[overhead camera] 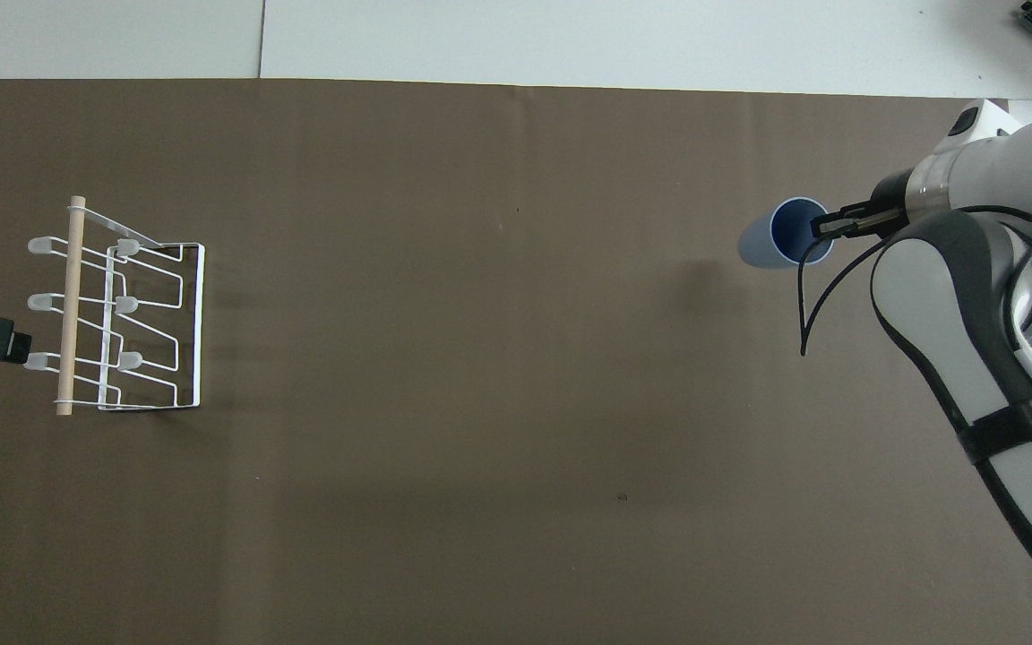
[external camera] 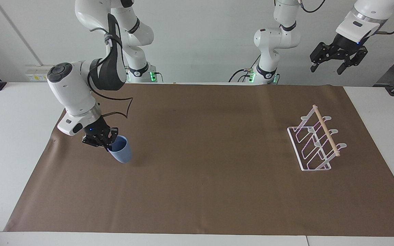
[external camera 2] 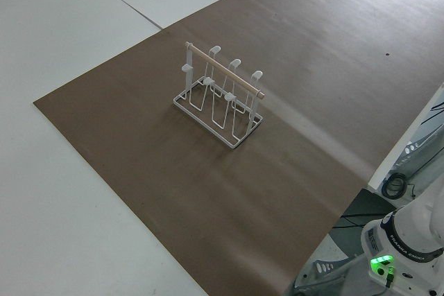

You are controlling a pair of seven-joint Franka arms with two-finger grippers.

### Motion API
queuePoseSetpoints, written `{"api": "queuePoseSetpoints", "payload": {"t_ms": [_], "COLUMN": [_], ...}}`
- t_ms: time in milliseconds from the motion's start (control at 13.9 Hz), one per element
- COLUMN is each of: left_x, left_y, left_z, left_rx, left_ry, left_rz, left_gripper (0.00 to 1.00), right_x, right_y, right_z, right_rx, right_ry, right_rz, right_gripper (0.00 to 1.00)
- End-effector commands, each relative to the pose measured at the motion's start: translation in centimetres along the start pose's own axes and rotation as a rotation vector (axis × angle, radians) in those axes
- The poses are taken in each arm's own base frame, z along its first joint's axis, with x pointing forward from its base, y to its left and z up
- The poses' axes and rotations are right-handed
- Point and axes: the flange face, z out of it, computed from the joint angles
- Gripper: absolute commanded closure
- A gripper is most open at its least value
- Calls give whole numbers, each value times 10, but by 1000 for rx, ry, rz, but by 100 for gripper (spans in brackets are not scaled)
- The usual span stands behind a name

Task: Hang cup on cup holder
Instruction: 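Grasp the cup rim with the right gripper and lift it sideways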

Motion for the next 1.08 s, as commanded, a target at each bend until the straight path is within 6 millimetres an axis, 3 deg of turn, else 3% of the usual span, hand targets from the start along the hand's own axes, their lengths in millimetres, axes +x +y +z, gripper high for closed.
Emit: {"api": "queuePoseSetpoints", "payload": {"t_ms": [0, 287, 359, 430, 574, 1004], "left_x": [-10, -6, 2, 8, 25, 36], "left_y": [3, 7, 9, 14, 25, 90], "left_z": [-7, -2, 9, 4, 13, 4], "left_rx": [18, -41, -62, -87, -125, -281], "left_ry": [16, -11, -50, -53, -89, -88], "left_rz": [-3, 2, -5, -45, -138, -612], "left_gripper": [0, 0, 0, 0, 0, 0], "right_x": [10, 14, 13, 13, 12, 11], "right_y": [-6, -18, -23, -28, -46, -87], "right_z": [-18, -25, -26, -27, -32, -48], "right_rx": [108, 323, 379, 451, 578, 871], "right_ry": [49, 120, 127, 127, 115, 80], "right_rz": [74, 201, 226, 254, 266, 306], "right_gripper": [100, 100, 100, 100, 100, 100]}}
